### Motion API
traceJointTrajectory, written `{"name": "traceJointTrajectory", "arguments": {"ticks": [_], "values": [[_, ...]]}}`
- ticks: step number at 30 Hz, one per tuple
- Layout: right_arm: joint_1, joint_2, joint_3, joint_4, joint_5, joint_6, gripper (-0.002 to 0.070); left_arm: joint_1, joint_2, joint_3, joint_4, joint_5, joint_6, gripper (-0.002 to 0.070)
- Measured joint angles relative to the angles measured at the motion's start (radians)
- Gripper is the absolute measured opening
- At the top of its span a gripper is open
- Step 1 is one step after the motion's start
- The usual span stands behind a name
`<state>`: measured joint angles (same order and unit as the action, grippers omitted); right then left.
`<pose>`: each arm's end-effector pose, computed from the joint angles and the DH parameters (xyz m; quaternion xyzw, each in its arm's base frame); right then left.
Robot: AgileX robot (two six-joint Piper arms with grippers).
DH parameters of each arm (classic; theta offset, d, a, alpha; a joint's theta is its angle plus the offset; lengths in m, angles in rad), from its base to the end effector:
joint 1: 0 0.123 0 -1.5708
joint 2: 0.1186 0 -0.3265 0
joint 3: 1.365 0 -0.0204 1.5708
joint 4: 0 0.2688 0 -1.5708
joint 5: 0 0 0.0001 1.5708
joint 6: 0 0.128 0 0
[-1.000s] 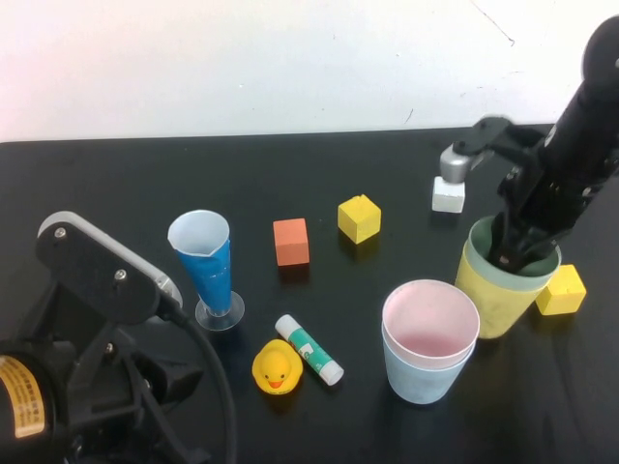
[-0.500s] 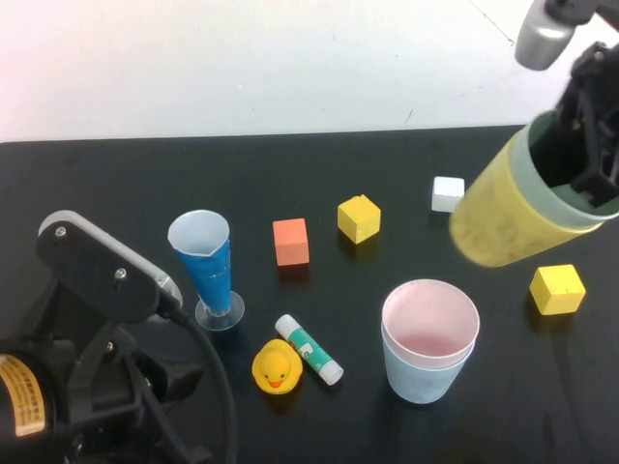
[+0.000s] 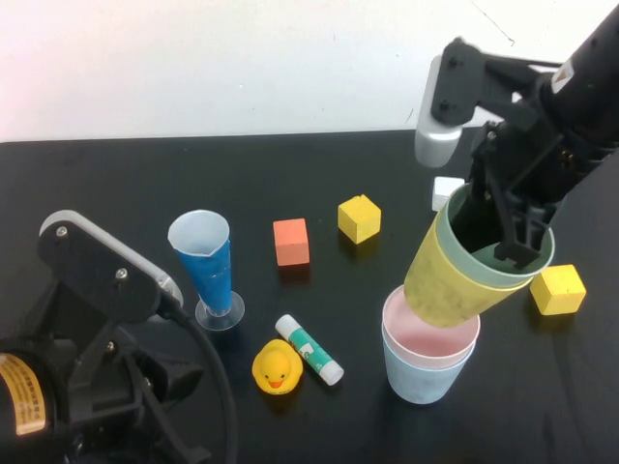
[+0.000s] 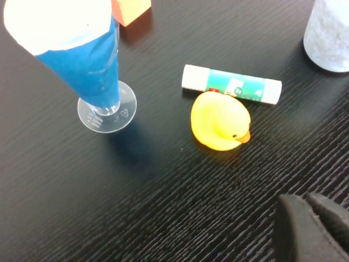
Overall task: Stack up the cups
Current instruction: Place the yellow cup on the pink cup
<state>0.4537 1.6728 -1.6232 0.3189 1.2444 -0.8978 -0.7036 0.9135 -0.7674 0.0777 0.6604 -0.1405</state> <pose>0.3290 0.2027 0.3585 -0.5895 0.7719 0.1139 0.2089 0.1551 -0.1236 0.3236 0.2702 0.8692 -0.1377 0.3906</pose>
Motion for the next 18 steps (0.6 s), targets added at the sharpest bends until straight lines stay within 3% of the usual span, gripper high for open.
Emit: {"name": "traceJointTrajectory", "arguments": {"ticks": [6, 13, 18], "values": [[0.000, 0.030, 0.000, 0.013, -0.004, 0.000, 0.0089, 0.000, 0.000, 0.000, 0.000, 0.000, 0.001, 0.0001], [0.000, 0.032, 0.000, 0.031, -0.004, -0.002, 0.0201, 0.000, 0.000, 0.000, 0.000, 0.000, 0.001, 0.0001], [0.000, 0.032, 0.000, 0.031, -0.005, -0.002, 0.0223, 0.000, 0.000, 0.000, 0.002, 0.005, 0.001, 0.0001]]}}
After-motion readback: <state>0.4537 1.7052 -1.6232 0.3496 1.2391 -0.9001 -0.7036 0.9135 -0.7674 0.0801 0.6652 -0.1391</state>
